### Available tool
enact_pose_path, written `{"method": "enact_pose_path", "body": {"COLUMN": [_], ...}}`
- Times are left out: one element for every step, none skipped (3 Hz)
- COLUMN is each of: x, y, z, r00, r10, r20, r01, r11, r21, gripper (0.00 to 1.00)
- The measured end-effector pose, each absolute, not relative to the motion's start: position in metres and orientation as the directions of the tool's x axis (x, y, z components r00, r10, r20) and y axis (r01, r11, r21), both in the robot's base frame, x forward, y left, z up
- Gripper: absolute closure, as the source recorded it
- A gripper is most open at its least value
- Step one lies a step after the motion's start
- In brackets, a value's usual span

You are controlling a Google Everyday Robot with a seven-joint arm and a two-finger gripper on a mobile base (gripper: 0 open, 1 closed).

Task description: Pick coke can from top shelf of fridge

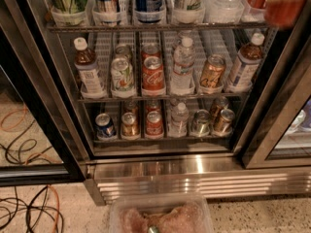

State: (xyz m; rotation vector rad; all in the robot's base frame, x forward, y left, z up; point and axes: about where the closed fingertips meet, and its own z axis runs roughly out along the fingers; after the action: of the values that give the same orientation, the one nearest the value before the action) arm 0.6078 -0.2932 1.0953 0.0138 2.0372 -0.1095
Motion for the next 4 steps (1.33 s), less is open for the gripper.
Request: {"method": "enact_pose_path", "body": {"x": [0.596,0.595,0.575,0.558], "y": [-0.293,-0.291,-0.289,-0.274], "z": [1.086,1.083,1.07,1.056], "r00": [-0.493,-0.508,-0.583,-0.644], "r10": [-0.015,-0.005,-0.01,-0.056], "r20": [-0.87,-0.861,-0.812,-0.763], "r01": [0.039,0.019,-0.044,-0.119], "r11": [0.998,1.0,0.999,0.993], "r21": [-0.039,-0.017,0.019,0.028], "gripper": [1.0,1.0,1.0,1.0]}}
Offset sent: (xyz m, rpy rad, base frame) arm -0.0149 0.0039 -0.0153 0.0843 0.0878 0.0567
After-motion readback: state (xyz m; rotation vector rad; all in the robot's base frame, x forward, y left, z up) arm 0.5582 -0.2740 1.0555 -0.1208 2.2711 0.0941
